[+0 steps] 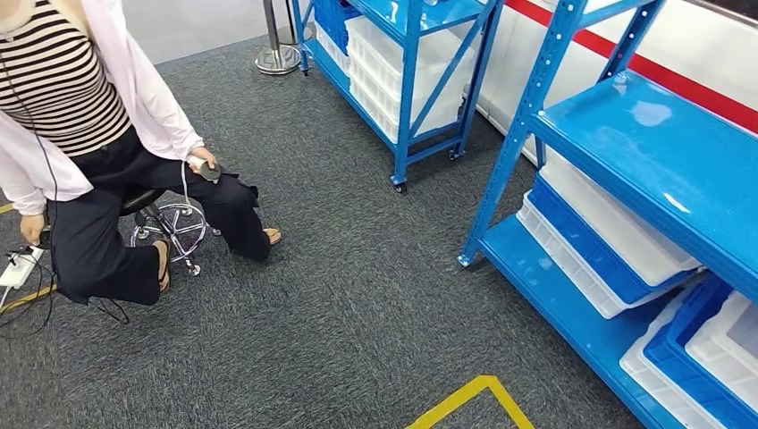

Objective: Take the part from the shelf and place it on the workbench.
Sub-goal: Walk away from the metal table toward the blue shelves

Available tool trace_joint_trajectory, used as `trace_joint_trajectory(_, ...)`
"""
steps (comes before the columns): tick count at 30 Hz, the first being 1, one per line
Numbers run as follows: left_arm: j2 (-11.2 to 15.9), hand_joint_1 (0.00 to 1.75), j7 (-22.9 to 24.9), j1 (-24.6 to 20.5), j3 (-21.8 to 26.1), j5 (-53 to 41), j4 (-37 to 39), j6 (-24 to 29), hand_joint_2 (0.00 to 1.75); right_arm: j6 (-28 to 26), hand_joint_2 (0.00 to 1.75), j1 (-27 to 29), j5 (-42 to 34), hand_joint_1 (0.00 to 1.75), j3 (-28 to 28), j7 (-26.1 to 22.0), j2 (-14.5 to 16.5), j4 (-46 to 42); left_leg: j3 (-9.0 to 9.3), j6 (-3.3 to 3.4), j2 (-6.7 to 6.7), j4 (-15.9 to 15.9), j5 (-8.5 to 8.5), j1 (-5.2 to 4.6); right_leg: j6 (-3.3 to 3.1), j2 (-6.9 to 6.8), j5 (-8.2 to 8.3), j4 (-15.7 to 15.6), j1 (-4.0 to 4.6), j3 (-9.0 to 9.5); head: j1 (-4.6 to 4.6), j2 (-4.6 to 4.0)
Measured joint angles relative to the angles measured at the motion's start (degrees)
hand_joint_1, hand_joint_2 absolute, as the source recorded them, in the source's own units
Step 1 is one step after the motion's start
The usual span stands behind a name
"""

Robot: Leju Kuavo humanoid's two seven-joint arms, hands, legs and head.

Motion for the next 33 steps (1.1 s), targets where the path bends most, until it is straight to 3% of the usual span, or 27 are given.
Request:
trace_joint_trajectory(3,-0.06,0.0,-0.05,-0.32,0.02,-0.07,0.0,-0.08,0.0,0.07,0.0,-0.01,-0.06,0.0,-0.02,-0.15,-0.02,0.0,0.75,-1.22,1.04,0.03,-0.58,0.31,-1.6,1.43,0.46,-0.4,0.14,0.11,-0.1,0.0)
trace_joint_trajectory(5,-0.07,0.0,-0.07,-0.5,0.03,-0.18,-0.01,-0.1,0.0,0.08,0.0,-0.02,-0.12,0.0,-0.04,-0.26,-0.08,0.0,-0.07,-1.86,-1.4,2.66,-2.69,0.71,-2.51,2.76,0.93,-0.67,-0.34,0.51,-0.27,0.0)
trace_joint_trajectory(7,-0.07,0.0,-0.07,-0.35,0.03,-0.37,-0.01,-0.06,0.0,0.09,0.0,-0.11,-0.15,0.0,-0.06,-0.36,-0.11,0.0,-3.02,-2.16,-4.8,9.46,-6.64,0.92,-3.02,4.17,1.19,-0.69,-0.44,0.59,-0.45,0.0)
trace_joint_trajectory(8,-0.07,0.0,-0.05,-0.23,0.03,-0.46,0.0,0.0,0.0,0.1,0.0,-0.11,-0.18,0.0,-0.06,-0.38,-0.11,0.0,-4.81,-2.22,-5.57,13.18,-8.19,0.94,-3.12,4.95,1.23,-0.68,-0.32,0.55,-0.45,0.0)
trace_joint_trajectory(9,-0.07,0.0,-0.04,-0.12,0.03,-0.51,0.0,0.06,0.0,0.11,0.0,-0.06,-0.2,0.0,-0.06,-0.39,-0.09,0.0,-6.14,-2.22,-5.9,15.61,-8.71,0.93,-3.12,5.81,1.22,-0.66,-0.21,0.57,-0.43,0.0)
trace_joint_trajectory(10,-0.07,0.0,-0.03,-0.07,0.03,-0.55,0.0,0.12,0.0,0.13,0.0,0.01,-0.22,0.0,-0.07,-0.39,-0.08,0.0,-6.65,-2.17,-6.05,16.12,-8.05,0.93,-3.11,6.68,1.21,-0.64,-0.14,0.64,-0.43,0.0)
trace_joint_trajectory(11,-0.05,0.0,-0.02,-0.06,0.03,-0.57,0.0,0.19,0.0,0.14,0.0,0.06,-0.24,0.0,-0.07,-0.4,-0.08,0.0,-6.15,-2.04,-6.22,14.4,-6.29,0.94,-3.11,7.53,1.2,-0.63,-0.1,0.75,-0.41,0.0)
trace_joint_trajectory(13,0.04,0.0,-0.02,-0.07,0.03,-0.65,0.0,0.28,0.0,0.15,0.0,0.03,-0.25,0.0,-0.07,-0.46,-0.08,0.0,-3.17,-1.62,-7.98,6.86,-1.78,0.98,-3.04,9.16,1.16,-0.59,-0.06,0.94,-0.43,0.0)
trace_joint_trajectory(14,0.1,0.0,-0.02,-0.07,0.03,-0.69,0.0,0.32,0.0,0.16,0.0,-0.04,-0.25,0.0,-0.07,-0.49,-0.07,-0.01,-1.83,-1.43,-9.07,3.48,-0.36,1.02,-2.91,9.87,1.11,-0.52,0.06,0.88,-0.4,0.0)
trace_joint_trajectory(16,0.2,0.0,-0.01,-0.12,0.02,-0.83,0.0,0.32,0.0,0.17,0.0,-0.07,-0.26,0.0,-0.07,-0.52,-0.05,-0.01,-0.72,-1.07,-10.32,0.46,0.33,0.87,-2.36,11.01,1.11,-0.49,0.16,0.33,-0.37,0.0)
trace_joint_trajectory(18,0.15,0.0,0.0,-0.27,0.01,-0.98,0.0,0.37,0.0,0.17,0.0,0.14,-0.26,0.0,-0.07,-0.52,-0.08,0.0,-0.56,-0.46,-9.24,-0.05,0.46,0.68,-1.58,11.73,1.14,-0.49,0.04,-0.34,-0.38,0.0)
trace_joint_trajectory(20,0.1,0.0,-0.02,-0.38,0.03,-1.07,0.0,0.41,0.0,0.17,0.0,0.26,-0.27,0.0,-0.07,-0.52,-0.12,0.0,-0.22,0.38,-7.89,-0.75,0.83,0.73,-1.2,9.38,-0.06,1.61,0.02,-1.6,-0.26,0.0)
trace_joint_trajectory(22,0.15,0.0,-0.04,-0.3,0.04,-1.09,0.0,0.4,0.0,0.17,0.0,0.08,-0.27,0.0,-0.07,-0.58,-0.09,0.0,-0.04,0.85,-6.24,-1.09,0.94,0.68,-1.29,5.96,-3.18,7.92,-0.07,-4.83,-0.06,0.01)
trace_joint_trajectory(24,0.2,0.0,-0.04,-0.17,0.05,-1.07,0.0,0.4,0.0,0.17,0.0,-0.02,-0.28,0.0,-0.07,-0.68,-0.04,0.0,-0.1,0.93,-4.55,-1.07,0.84,0.6,-1.05,4.99,-5.72,14.54,-0.26,-8.23,0.03,0.01)
trace_joint_trajectory(25,0.2,0.0,-0.04,-0.15,0.05,-1.05,0.0,0.4,0.0,0.17,0.0,0.05,-0.3,0.0,-0.07,-0.7,-0.05,0.0,-0.12,0.9,-3.79,-1.05,0.78,0.59,-0.64,4.84,-5.75,15.51,-0.4,-8.69,0.04,0.0)
trace_joint_trajectory(26,0.19,0.0,-0.05,-0.14,0.05,-1.03,0.0,0.4,0.0,0.17,0.0,0.14,-0.33,0.0,-0.07,-0.72,-0.08,0.0,-0.09,0.81,-3.09,-1.03,0.7,0.61,-0.08,4.58,-4.96,14.32,-0.54,-7.99,0.05,0.0)
trace_joint_trajectory(27,0.17,0.0,-0.07,-0.15,0.05,-1.03,0.0,0.4,0.0,0.17,0.0,0.21,-0.36,0.0,-0.07,-0.74,-0.13,0.0,0.0,0.65,-2.44,-1.0,0.61,0.64,0.52,3.92,-3.56,11.04,-0.71,-6.19,0.05,0.0)
trace_joint_trajectory(29,0.17,0.0,-0.13,-0.12,0.05,-1.01,0.0,0.4,0.0,0.17,0.0,0.11,-0.41,0.0,-0.07,-0.78,-0.16,0.0,0.37,0.07,-1.2,-0.88,0.23,0.46,1.07,0.97,-0.76,3.11,-0.77,-1.87,0.1,0.0)
trace_joint_trajectory(31,0.22,0.0,-0.21,-0.13,0.05,-0.97,0.0,0.4,0.0,0.17,0.0,-0.07,-0.43,0.0,-0.07,-0.82,-0.1,0.0,0.87,-0.68,-0.06,-0.75,-0.18,0.19,0.38,-0.55,0.51,-0.3,-0.51,-0.11,-0.07,0.0)
trace_joint_trajectory(33,0.19,0.0,-0.26,-0.34,0.05,-0.94,0.0,0.39,0.0,0.17,0.0,-0.01,-0.44,0.0,-0.08,-0.85,-0.07,0.0,1.34,-1.41,1.1,-0.81,-0.47,0.31,-0.71,0.76,0.8,-0.3,-0.3,-0.17,-0.28,0.0)
